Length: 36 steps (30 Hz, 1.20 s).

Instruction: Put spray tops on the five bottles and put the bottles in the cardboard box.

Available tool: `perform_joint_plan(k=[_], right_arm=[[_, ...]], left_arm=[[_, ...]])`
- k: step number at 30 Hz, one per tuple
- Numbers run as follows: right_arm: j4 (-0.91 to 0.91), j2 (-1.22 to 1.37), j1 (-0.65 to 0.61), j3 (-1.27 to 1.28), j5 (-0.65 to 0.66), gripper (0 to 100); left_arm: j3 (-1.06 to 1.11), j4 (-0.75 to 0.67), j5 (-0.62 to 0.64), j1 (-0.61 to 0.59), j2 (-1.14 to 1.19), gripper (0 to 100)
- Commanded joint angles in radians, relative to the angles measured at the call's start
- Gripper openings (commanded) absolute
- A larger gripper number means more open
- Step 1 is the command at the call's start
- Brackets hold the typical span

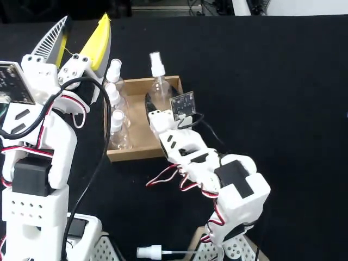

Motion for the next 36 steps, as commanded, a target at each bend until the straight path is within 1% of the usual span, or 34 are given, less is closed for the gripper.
perform_joint_plan(k=[1, 4, 8, 11, 15, 18, 20, 23, 25, 30, 33, 36], right_arm=[[-0.043, -0.010, -0.012, -0.033, -0.002, 0.5], [-0.121, -0.010, -0.012, -0.012, -0.002, 4.4], [-0.216, -0.012, -0.012, 0.019, -0.002, 0.8], [-0.275, -0.012, -0.009, 0.036, 0.002, 1.1], [-0.347, -0.018, 0.012, 0.058, 0.083, 1.1], [-0.385, -0.091, 0.025, 0.117, 0.098, 1.1], [-0.370, -0.182, 0.026, 0.166, 0.098, 1.1], [-0.276, -0.340, 0.057, 0.220, 0.095, 1.1], [-0.167, -0.444, 0.101, 0.236, 0.095, 1.1], [0.169, -0.699, 0.262, 0.220, 0.095, 1.1], [0.315, -0.811, 0.364, 0.202, 0.098, 1.1], [0.422, -0.842, 0.516, 0.170, 0.103, 1.1]], left_arm=[[-0.002, -0.021, 0.009, -0.005, -0.014, 22], [-0.002, -0.021, 0.009, -0.005, -0.014, 22], [-0.002, -0.021, 0.009, -0.005, -0.014, 22], [-0.002, -0.021, 0.009, -0.005, -0.014, 22], [-0.002, -0.021, 0.009, -0.005, -0.014, 22], [-0.002, -0.021, 0.009, -0.005, -0.014, 22], [-0.002, -0.021, 0.009, -0.005, -0.014, 22], [-0.002, -0.021, 0.009, -0.005, -0.014, 22], [-0.002, -0.021, 0.009, -0.005, -0.014, 22], [-0.002, -0.021, 0.009, -0.005, -0.014, 22], [-0.002, -0.021, 0.009, -0.005, -0.014, 22], [-0.002, -0.021, 0.009, -0.005, -0.014, 22]])
